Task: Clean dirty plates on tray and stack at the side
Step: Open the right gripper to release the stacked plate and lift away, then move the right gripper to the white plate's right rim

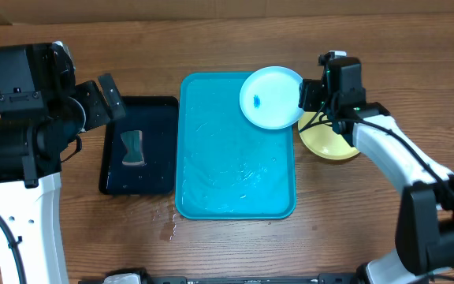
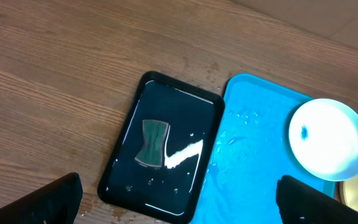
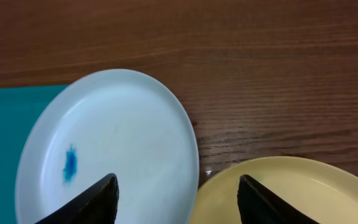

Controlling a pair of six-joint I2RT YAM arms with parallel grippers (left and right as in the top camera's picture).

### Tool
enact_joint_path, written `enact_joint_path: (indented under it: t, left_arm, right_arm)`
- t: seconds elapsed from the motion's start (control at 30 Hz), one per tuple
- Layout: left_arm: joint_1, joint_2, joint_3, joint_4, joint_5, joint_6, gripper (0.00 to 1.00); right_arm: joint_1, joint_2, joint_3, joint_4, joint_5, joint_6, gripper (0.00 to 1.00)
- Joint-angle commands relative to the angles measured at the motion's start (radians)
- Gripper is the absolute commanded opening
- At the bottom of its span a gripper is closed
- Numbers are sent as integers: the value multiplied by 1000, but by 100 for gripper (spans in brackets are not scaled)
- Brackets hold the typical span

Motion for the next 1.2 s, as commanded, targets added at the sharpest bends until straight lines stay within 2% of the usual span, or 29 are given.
enact_joint_path:
  t: [0.0,0.27,0.47,0.63,0.97,1.17]
  left_arm:
    - [-1,9,12,3,9,-10,100]
    - [-1,9,12,3,9,-10,100]
    - [-1,9,12,3,9,-10,100]
    - [-1,9,12,3,9,-10,100]
    - [-1,9,12,3,9,-10,100]
    - [-1,9,12,3,9,-10,100]
  right_arm:
    - [-2,68,19,37,35,-11,63]
    - [-2,158,19,91,35,-11,62]
    - [-2,177,19,119,35,-11,36]
    - [-2,177,19,140,34,-11,4]
    - [0,53,21,43,-85,5,4]
    - [2,-13,21,-122,-206,89,4]
